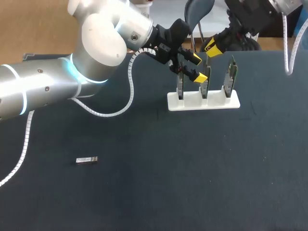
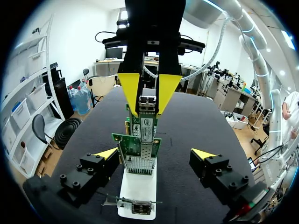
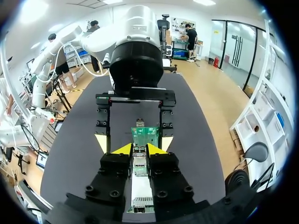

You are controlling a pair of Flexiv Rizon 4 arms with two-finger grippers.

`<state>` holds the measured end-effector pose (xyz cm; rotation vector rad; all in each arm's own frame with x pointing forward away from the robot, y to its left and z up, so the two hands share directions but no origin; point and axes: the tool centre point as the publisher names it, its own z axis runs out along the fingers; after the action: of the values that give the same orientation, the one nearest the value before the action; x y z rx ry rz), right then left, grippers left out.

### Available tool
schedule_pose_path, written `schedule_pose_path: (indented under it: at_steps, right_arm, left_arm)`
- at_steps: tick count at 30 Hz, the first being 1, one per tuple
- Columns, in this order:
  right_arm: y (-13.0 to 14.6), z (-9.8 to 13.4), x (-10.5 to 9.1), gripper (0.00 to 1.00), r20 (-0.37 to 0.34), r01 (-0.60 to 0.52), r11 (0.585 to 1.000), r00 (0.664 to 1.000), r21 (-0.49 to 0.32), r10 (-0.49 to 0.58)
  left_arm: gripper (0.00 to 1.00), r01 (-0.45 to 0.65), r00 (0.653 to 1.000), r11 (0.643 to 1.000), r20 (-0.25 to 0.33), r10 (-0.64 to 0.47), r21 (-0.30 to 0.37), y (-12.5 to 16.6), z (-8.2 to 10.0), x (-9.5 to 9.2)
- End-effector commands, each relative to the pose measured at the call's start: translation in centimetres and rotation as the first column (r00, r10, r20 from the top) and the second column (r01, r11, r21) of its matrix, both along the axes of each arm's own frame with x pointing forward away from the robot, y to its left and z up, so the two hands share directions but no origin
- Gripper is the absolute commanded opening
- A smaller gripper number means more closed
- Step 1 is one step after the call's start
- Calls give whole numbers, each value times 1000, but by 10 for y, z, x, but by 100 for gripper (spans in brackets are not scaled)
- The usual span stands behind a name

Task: Pick up the optical module with the left hand, and insert it into the network port with the right hand.

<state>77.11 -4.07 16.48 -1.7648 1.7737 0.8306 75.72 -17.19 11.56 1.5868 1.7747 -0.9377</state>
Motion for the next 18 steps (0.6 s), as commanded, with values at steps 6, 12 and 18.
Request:
schedule_pose_path:
  at_steps: [6,12,18]
  right_arm:
    - [2,-3,0,0,-5,5,1000,1000,3,-5]
    - [1,-3,0,100,-12,31,1000,999,5,-30]
    - [-1,4,3,100,-22,50,997,999,51,-49]
  left_arm:
    - [100,2,1000,1000,-4,-2,6,-1,1,2]
    - [100,2,1000,1000,-4,-2,6,-1,1,2]
    - [100,2,1000,1000,-4,-2,6,-1,1,2]
